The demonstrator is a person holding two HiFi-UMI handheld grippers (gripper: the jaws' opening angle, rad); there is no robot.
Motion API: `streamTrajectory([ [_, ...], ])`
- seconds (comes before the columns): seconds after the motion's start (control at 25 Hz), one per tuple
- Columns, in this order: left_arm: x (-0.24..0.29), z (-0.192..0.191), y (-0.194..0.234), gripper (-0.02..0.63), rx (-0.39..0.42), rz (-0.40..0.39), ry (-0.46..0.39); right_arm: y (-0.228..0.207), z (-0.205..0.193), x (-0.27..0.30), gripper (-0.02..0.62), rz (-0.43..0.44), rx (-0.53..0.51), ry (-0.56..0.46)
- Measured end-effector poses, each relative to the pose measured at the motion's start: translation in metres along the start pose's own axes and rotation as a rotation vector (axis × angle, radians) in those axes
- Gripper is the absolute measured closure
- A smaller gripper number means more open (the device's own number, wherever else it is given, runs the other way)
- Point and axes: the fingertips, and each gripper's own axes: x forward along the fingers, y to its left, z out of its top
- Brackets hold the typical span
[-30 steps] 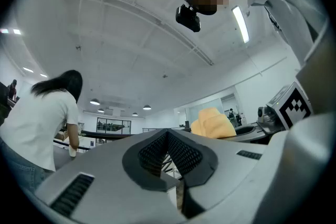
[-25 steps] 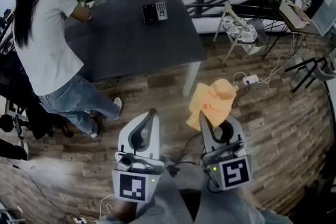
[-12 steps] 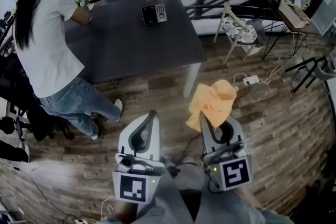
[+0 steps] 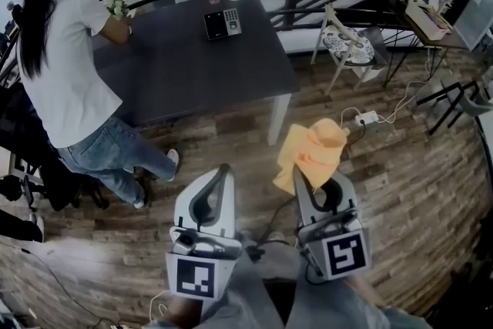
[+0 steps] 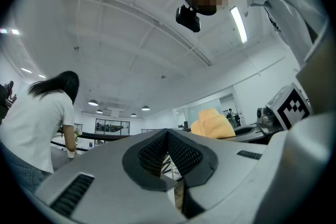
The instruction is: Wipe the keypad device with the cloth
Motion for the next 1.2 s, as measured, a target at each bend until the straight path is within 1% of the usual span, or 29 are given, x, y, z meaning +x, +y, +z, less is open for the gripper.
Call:
streamTrajectory([
  [0.44, 0.005, 0.001, -0.009, 0.594, 0.005, 0.009, 0.0, -0.01, -0.002, -0.004, 0.525, 0.007, 0.011, -0.005],
  [1.2, 0.011, 0.006, -0.05, 0.594, 0.03, 0.089, 0.004, -0.05, -0.014, -0.033, 0.525, 0.061, 0.027, -0.002],
])
